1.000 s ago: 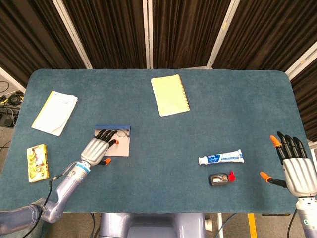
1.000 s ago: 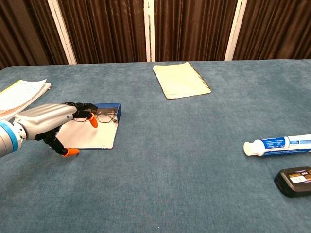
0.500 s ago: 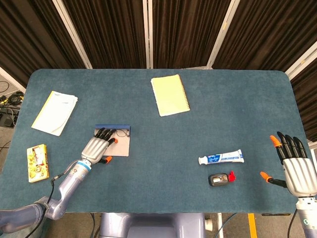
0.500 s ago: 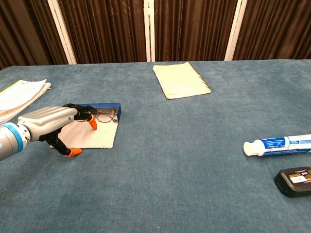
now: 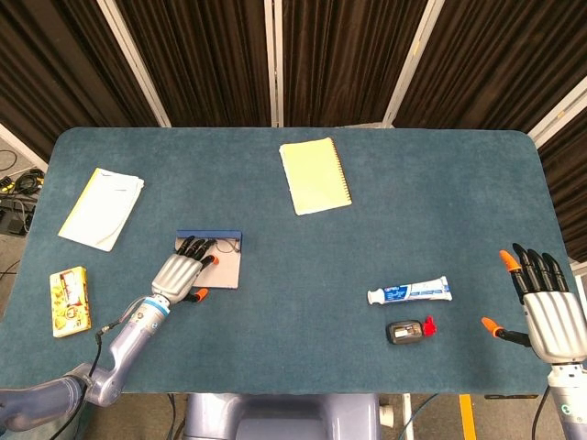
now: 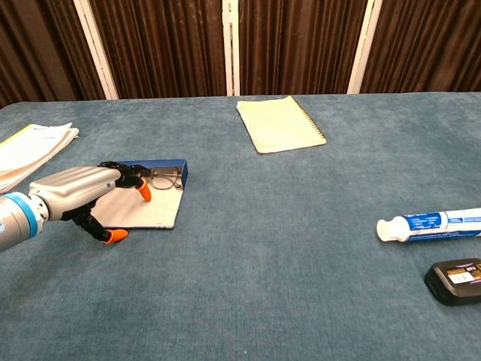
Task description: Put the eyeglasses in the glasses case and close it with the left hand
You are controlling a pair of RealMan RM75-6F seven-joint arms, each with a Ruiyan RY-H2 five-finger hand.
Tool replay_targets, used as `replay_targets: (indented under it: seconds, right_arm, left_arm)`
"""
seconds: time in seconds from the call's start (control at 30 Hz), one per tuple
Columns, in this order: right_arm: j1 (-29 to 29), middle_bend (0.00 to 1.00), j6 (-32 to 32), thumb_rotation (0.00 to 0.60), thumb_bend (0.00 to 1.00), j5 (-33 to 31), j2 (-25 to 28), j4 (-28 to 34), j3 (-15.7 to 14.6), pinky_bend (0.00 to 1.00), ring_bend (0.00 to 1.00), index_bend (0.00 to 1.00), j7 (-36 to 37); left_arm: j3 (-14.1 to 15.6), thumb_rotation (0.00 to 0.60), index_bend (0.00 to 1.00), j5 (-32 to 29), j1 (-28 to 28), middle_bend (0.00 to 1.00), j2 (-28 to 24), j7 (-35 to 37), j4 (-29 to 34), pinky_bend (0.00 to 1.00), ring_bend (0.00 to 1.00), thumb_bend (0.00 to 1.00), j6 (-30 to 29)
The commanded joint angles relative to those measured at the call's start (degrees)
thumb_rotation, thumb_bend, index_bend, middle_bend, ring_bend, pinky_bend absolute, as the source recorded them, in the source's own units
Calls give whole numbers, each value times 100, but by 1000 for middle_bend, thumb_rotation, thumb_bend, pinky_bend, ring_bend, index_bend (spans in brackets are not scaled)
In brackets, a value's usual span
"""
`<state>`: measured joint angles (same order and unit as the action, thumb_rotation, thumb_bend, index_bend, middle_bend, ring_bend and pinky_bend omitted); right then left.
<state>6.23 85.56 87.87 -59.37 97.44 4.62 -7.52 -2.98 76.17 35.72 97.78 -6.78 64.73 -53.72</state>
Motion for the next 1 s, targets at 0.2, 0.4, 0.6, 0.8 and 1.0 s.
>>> replay_targets:
  seconds: [0.2,0.4,0.6,0.8,1.0]
  right_arm:
    - [-1,0,5,600,0,5,-2,0,-2,0,0,0,-5]
    - [3,0,-4,600,0,-3,-5,-9,1,0,0,0,4]
    - [5,0,-14,600,0,-16,-13,-16,0,0,0,0,-10]
    - [7,0,-24,600,0,-31,-19,-20,0,0,0,0,-26]
    - [9,0,-37,600,0,-48,-16,-25,2,0,0,0,-15]
  left_arm:
    - [-58,600,277,-10,10,0,-21,41,9,0,0,462,14]
    - [-126,600,279,-39,32,0,-37,30,27,0,0,464,21]
    - [-160,600,285,-86,51,0,-36,41,17,0,0,489,83]
    - [-199,600,287,-82,66,0,-35,53,-3,0,0,525,63]
    - [-249,600,287,-81,105,0,-78,25,-8,0,0,525,58]
